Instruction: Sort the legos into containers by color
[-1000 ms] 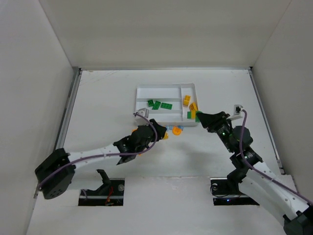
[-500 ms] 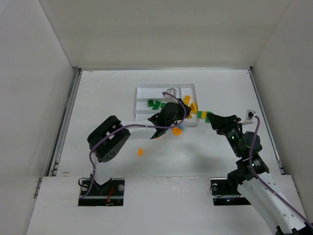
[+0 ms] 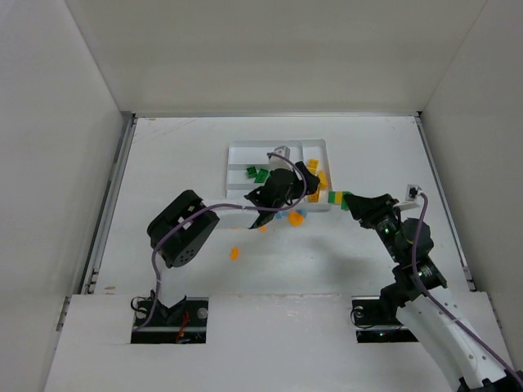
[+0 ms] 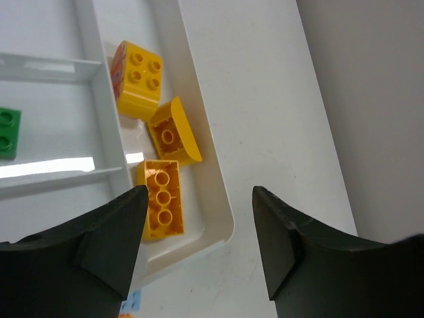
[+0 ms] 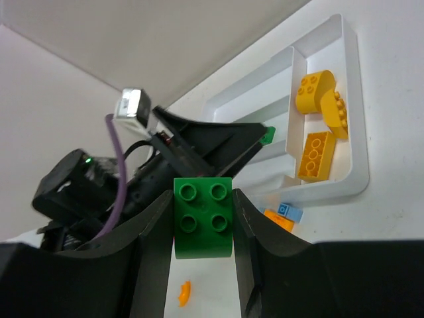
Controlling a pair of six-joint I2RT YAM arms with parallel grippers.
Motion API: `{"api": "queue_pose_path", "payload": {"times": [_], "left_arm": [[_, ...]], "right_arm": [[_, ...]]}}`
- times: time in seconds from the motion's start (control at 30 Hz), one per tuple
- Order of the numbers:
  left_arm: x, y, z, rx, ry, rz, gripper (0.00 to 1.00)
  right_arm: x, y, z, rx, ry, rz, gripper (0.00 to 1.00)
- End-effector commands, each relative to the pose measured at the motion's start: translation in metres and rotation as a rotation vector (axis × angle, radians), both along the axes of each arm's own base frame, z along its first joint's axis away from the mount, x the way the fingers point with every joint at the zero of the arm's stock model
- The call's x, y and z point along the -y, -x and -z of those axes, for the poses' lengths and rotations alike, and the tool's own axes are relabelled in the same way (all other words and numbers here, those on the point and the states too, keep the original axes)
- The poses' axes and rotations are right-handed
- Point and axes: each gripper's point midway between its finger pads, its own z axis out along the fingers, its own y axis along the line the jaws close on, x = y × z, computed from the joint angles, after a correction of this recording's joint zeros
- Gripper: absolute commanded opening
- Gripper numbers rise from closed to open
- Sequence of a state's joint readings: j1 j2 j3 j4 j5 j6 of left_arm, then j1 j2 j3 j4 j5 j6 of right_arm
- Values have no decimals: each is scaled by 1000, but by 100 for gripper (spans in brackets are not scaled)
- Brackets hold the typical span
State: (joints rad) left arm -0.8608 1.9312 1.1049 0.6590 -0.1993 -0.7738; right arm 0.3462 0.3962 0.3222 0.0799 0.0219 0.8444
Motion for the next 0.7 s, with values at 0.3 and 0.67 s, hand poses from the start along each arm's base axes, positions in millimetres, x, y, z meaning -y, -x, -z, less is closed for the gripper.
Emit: {"api": "queue_pose_path", "payload": {"times": [0.3,0.67], "left_arm": [[-90,65,-85,-116,727,-34,62],[-117,83,-98,-98,899,13,64]], "right_arm": [[-45,-17,-18,21,-146,-136,34],[-109,-40,-20,-37,-249,-222,34]]}}
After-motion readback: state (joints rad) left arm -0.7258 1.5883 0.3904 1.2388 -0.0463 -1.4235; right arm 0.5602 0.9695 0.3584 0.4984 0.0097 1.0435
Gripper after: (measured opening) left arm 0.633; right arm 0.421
